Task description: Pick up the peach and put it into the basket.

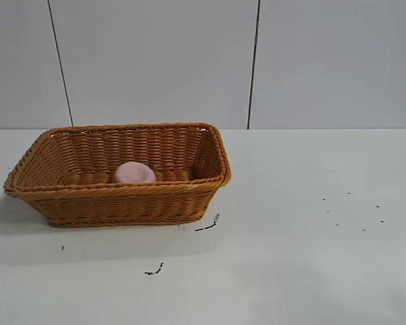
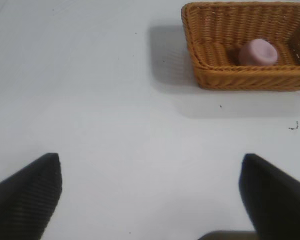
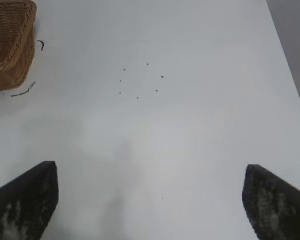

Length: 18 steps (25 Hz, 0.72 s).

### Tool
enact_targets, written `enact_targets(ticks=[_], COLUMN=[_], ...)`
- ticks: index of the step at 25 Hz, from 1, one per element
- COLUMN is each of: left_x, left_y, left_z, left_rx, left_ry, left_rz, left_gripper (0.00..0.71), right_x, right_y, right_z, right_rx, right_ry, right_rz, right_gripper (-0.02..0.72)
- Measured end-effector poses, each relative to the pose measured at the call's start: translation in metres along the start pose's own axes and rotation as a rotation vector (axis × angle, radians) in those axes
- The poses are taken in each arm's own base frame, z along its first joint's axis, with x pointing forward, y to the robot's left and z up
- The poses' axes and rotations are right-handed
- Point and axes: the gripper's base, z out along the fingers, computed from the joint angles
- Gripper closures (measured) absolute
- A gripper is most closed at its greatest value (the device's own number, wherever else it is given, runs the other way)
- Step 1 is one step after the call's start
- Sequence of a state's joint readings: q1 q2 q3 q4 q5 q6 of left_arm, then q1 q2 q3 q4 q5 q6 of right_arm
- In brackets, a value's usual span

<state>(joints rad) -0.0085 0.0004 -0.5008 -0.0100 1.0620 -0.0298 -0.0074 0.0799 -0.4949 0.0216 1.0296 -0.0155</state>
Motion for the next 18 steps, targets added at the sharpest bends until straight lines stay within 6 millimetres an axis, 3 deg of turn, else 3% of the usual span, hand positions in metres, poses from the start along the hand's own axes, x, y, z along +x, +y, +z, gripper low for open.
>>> enact_targets(ticks=[8,18], left_x=[0.000,0.000], left_y=[0.000,0.000], left_z=[0.000,0.000], left_rx=[0.000,0.000], left_ry=[0.000,0.000], left_rz=[0.000,0.000], left_gripper=[0.017,0.017], right_x=[0.006,0.007], right_y=[0.000,0.000], right_z=[-0.011,-0.011], right_rx=[-0.001,0.000], right_ry=[-0.083,-0.084], right_rz=[0.005,0.012], right_gripper=[0.008,0.008])
